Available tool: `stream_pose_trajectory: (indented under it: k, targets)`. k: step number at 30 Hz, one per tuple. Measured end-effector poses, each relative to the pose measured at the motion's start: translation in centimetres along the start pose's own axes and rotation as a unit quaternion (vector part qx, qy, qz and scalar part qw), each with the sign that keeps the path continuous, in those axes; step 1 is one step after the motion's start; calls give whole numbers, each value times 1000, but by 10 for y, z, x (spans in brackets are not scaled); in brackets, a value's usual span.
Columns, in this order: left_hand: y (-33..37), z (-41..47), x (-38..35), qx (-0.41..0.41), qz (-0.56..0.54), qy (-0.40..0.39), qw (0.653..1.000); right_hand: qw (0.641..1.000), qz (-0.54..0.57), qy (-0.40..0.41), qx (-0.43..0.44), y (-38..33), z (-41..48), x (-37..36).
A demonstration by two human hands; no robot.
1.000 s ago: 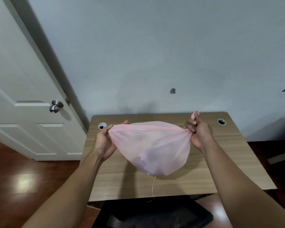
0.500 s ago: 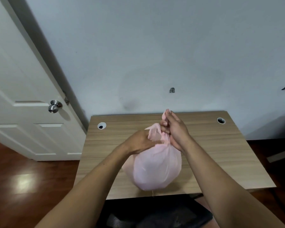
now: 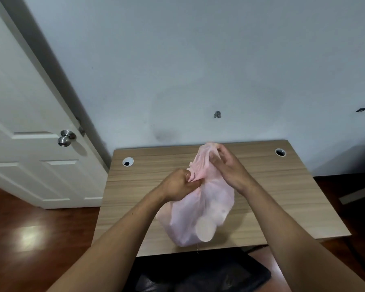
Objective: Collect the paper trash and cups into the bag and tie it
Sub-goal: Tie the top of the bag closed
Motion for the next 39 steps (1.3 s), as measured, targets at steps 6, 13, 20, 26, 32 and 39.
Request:
stream_pose_trajectory:
  k: [6,13,20,26,32,39]
  targets:
    - [7,3,0,-8,-7,-33,999,982,-96,-159,-26,27,-9,-32]
    - [-11,-11,21,101,-90,35,990,990,-1,-138,-15,25,-25,-17]
    - [12,-9,6,55,-82,-43,994,992,-108,-65,2,-6,-17,-33]
    - [7,-15,17,77,-272,38,958,940,321,78,-87,-3,5,-23]
    - [-6,-18,18,33,-455,72,887,982,163,61,-71,-7,4,-19]
    - [-20,-9,53,38,-671,244,699,973,-225,-40,-28,-12,-19,-32]
Point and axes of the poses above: each hand's wrist, its own z-axis towards the middle knuckle, its own x-axis out of the back of the hand, y = z × x, the point moved 7 cm from there along z, towards the middle knuckle, and after that the axes turned 9 degrees about -x, right-handed, at the moved point
